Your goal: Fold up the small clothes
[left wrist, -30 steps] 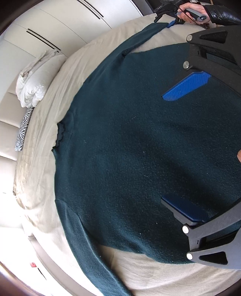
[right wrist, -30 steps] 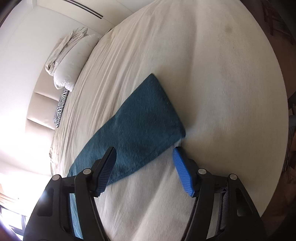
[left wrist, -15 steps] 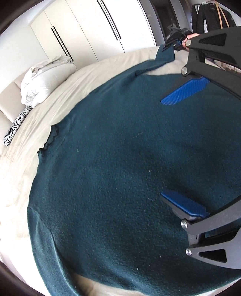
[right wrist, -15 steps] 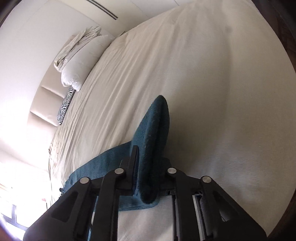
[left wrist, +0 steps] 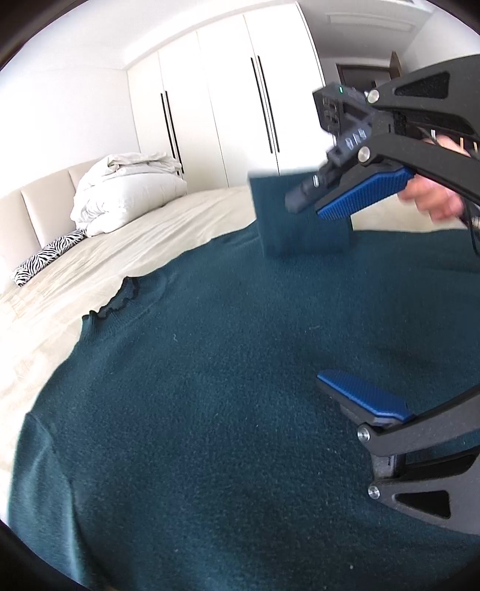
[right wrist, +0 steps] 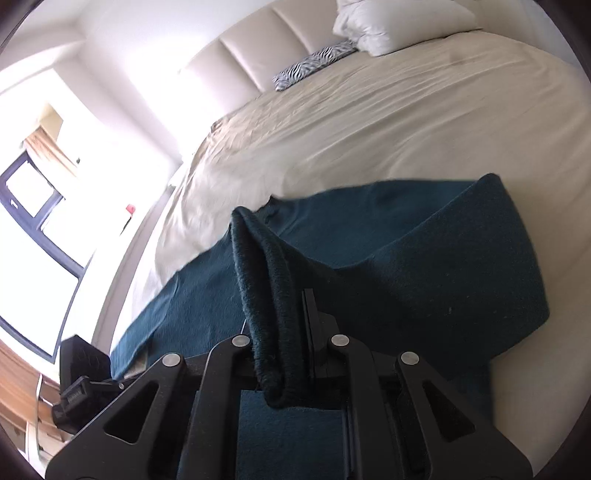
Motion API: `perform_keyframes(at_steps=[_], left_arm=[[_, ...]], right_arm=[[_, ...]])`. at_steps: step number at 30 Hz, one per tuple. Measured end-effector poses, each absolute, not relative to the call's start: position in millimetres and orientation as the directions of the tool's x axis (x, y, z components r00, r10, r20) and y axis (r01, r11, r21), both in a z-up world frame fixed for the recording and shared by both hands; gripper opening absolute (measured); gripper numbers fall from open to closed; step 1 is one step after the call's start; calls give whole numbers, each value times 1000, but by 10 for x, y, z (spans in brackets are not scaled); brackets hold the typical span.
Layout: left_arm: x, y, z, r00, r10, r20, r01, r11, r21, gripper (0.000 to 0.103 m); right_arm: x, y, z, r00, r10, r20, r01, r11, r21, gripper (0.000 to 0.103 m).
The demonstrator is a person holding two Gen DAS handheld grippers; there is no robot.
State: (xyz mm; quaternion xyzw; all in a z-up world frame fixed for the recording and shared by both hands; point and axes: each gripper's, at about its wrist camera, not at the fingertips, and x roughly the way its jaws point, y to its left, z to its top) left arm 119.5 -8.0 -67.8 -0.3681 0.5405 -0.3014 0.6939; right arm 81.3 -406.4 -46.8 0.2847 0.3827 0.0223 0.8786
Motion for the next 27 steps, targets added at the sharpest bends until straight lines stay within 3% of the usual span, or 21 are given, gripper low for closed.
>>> perform_keyframes(at_steps=[5, 8, 9, 10, 13, 18, 20, 24, 25, 27], left_arm=[[1255, -160, -760, 210, -830, -517, -1, 529, -849, 91], [1307, -252, -793, 187, -837, -515, -10, 522, -853, 94], [1304, -294, -806, 180, -838, -514, -10, 521, -853, 94], [1300, -335, -808, 172, -841, -513, -8, 519, -855, 94], [1352, -504, -844, 144, -843, -519, 2, 525, -851, 94], [1389, -752, -938, 118, -824, -554, -5, 558, -830, 90], [1414, -895, -944, 100, -812, -575, 21, 579, -815, 74], [1461, -1169, -968, 42, -788, -615, 66, 616, -785, 16], [1463, -1196, -954, 44, -777, -628, 80, 630, -773, 8], [1478, -1196, -884, 59, -768, -638, 115, 640, -760, 8]], right_arm=[[706, -3671, -959, 632, 280, -723, 179, 855, 488, 17], [390, -3545, -1041, 648, 278, -709, 167, 857, 488, 46], [285, -3454, -1046, 655, 284, -700, 162, 852, 497, 61], [204, -3441, -1041, 662, 291, -691, 156, 848, 506, 65], [101, -3474, -1040, 660, 283, -696, 173, 844, 507, 65], [-142, -3818, -1069, 684, 335, -648, 230, 744, 627, 65], [-241, -4024, -1059, 715, 344, -608, 252, 685, 684, 65], [-490, -4460, -1080, 764, 333, -553, 311, 561, 767, 65], [-533, -4544, -1085, 768, 333, -547, 321, 540, 778, 66], [-569, -4690, -1121, 772, 334, -541, 339, 502, 795, 66]])
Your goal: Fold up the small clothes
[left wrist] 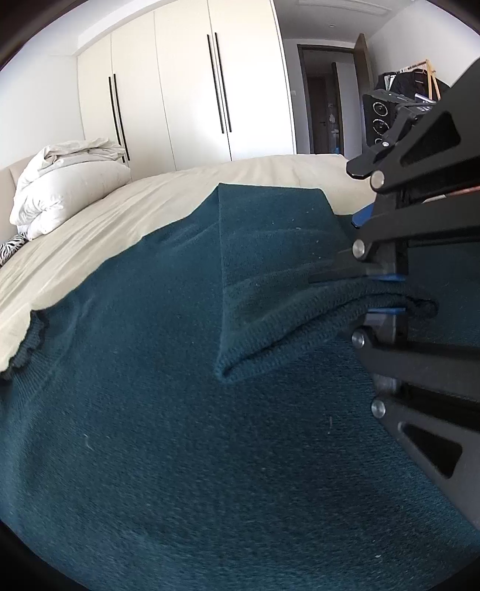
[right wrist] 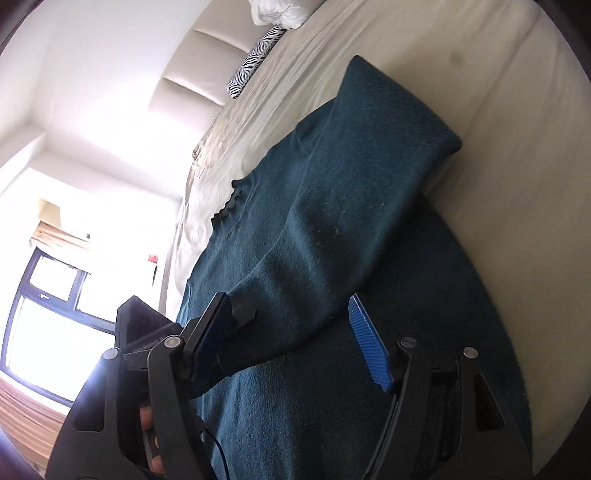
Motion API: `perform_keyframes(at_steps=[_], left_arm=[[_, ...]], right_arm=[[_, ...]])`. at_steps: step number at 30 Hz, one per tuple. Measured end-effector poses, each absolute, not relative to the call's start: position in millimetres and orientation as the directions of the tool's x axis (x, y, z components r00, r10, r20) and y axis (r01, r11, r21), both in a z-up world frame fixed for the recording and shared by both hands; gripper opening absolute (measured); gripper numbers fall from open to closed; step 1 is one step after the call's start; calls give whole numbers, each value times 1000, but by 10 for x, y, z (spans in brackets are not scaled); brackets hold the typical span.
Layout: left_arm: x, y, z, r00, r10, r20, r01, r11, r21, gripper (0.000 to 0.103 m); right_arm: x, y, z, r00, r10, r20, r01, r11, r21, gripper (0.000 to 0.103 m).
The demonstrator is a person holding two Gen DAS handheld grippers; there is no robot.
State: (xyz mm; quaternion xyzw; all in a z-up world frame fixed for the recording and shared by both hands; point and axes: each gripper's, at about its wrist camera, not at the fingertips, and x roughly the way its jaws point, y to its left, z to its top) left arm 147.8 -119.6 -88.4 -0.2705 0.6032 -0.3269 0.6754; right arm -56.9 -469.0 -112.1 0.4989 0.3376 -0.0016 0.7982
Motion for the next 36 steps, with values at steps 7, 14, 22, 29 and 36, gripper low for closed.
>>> perform_keyframes(at_steps=[7, 14, 22, 29, 36], left_arm=[[1759, -819, -445, 204, -733, -649, 208, 681, -702, 8], [2108, -320, -387, 293, -667, -685, 189, 742, -643, 8], [2161, -128, -708, 288, -621, -729, 168, 782, -600, 8], [2220, -75, -641, 363, -604, -709, 187, 793, -580, 9], [2305, -3, -715, 385, -592, -707, 174, 799, -575, 9]], right_arm=[[-723, -5210, -1117, 819, 301, -489, 365, 385, 848, 66], [-758, -5497, -978, 821, 280, -498, 367, 410, 835, 66], [-598, -5782, -802, 792, 230, -566, 408, 490, 770, 66], [23, -6152, -634, 722, 201, -662, 433, 616, 658, 62], [406, -6143, -773, 669, 226, -708, 439, 648, 622, 53]])
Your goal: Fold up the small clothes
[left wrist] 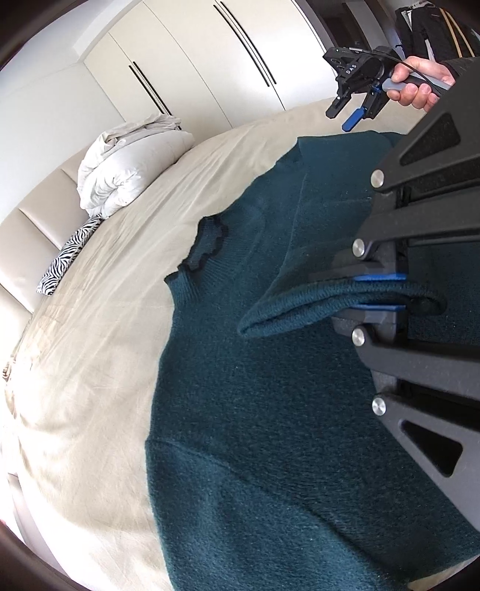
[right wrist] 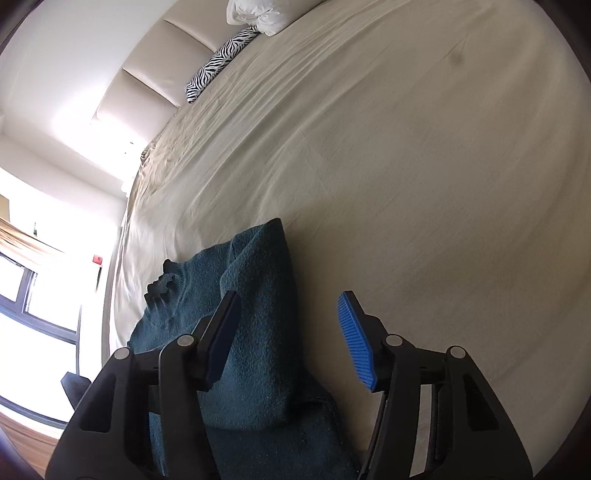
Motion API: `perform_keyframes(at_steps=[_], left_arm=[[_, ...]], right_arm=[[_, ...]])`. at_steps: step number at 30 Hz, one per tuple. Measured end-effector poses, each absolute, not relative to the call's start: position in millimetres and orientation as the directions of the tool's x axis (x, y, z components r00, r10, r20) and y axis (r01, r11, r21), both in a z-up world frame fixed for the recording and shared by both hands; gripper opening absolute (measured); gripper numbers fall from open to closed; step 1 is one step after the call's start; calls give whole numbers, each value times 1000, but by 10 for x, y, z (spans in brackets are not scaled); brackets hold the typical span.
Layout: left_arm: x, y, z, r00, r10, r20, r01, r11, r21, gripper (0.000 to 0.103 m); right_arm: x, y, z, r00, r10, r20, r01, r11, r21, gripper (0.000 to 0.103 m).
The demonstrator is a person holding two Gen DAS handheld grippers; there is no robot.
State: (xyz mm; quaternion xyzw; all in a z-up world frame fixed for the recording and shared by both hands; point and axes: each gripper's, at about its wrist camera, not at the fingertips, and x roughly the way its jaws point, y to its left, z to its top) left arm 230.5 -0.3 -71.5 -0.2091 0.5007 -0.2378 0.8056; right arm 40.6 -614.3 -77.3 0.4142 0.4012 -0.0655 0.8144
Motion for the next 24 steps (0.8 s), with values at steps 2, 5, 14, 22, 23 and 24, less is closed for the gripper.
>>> perform_keyframes(at_steps=[2, 5, 14, 22, 23, 24], left_arm=[[2311, 19, -769, 383, -592, -709, 162, 799, -579, 9], [2309, 61, -800, 381, -612, -693, 135, 778, -613, 9], [2290, 30, -716, 367, -613, -699, 124, 778, -616, 9], [2284, 109, -795, 367, -615, -698, 95, 771, -629, 9], [2282, 112, -810, 367, -616, -697, 91, 769, -633, 9], [2279, 105, -815, 369, -616, -696, 88, 768, -634, 9]], right_arm=[[372, -6062, -817, 658, 245, -712, 439, 644, 627, 53], [203, -5949, -824, 639, 302, -708, 470, 575, 670, 53], [-97, -5620, -1198, 628, 484, -609, 492, 359, 793, 55], [-293, -5898, -1209, 778, 357, -517, 453, 251, 856, 55], [-363, -5945, -1218, 797, 344, -497, 443, 227, 867, 55], [-422, -5996, -1231, 807, 332, -489, 443, 209, 872, 55]])
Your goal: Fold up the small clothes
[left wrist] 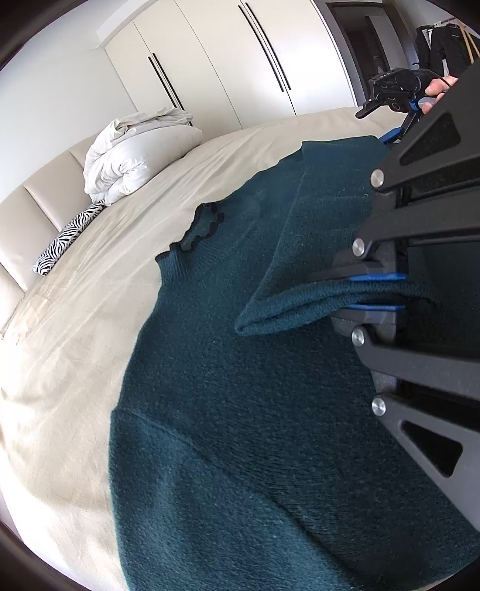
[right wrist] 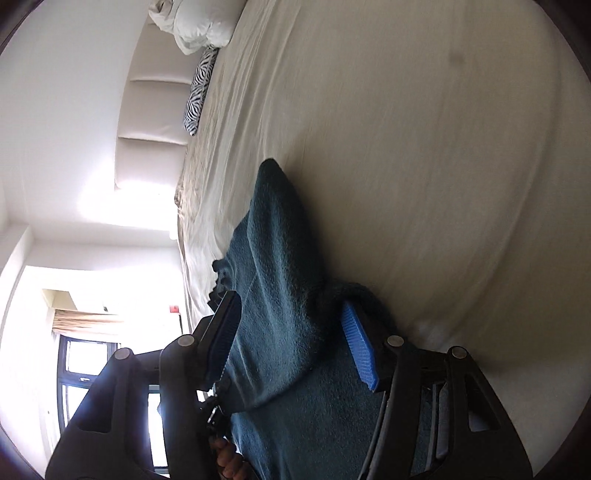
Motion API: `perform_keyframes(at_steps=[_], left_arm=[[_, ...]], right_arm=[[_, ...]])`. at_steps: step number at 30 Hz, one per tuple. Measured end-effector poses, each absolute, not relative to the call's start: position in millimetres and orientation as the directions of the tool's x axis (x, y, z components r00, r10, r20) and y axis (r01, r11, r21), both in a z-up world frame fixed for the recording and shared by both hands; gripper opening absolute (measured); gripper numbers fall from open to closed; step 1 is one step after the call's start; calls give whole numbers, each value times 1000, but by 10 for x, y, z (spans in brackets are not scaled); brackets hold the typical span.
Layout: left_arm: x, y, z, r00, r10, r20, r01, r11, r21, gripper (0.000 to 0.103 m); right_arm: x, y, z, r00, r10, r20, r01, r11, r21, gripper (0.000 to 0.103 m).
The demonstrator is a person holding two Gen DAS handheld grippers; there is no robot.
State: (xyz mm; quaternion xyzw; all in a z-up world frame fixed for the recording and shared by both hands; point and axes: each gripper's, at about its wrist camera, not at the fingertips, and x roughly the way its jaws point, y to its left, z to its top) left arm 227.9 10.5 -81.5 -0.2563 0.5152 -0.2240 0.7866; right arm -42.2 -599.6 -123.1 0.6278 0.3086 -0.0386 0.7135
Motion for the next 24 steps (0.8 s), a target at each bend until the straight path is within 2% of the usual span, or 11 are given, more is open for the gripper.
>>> perform_keyframes(at_steps=[3, 6, 9, 16, 19, 20, 22, 24], left_arm=[[2268, 114, -822, 372, -622, -689, 87, 762, -642, 9], [2244, 118, -827, 373, -625, -685, 83, 758, -647, 9], [2193, 109, -824, 377, -623, -686, 85, 761, -644, 9], [2108, 95, -806, 395, -610, -686, 92, 770, -632, 9], [2102, 104, -807, 395, -613, -684, 100, 769, -631, 9], [2103, 112, -812, 393, -616, -683, 102, 767, -633, 9], [2100, 134, -803, 396, -617, -680, 106, 766, -634, 9], [2098, 146, -794, 403, -614, -679, 111, 769, -629, 9]], right_arm=[[-627, -6128, -1220, 845, 235, -480, 446, 185, 876, 55], [-718, -6208, -1188, 834, 238, -498, 460, 199, 866, 55], [-704, -6240, -1008, 816, 227, -531, 463, 294, 836, 55], [79, -6170, -677, 696, 231, -680, 436, 615, 657, 54], [315, -6348, -778, 677, 218, -703, 486, 585, 649, 53], [375, -6399, -830, 669, 231, -707, 497, 568, 656, 52], [477, -6424, -883, 653, 244, -717, 497, 576, 648, 36], [585, -6348, -855, 638, 257, -726, 466, 621, 630, 34]])
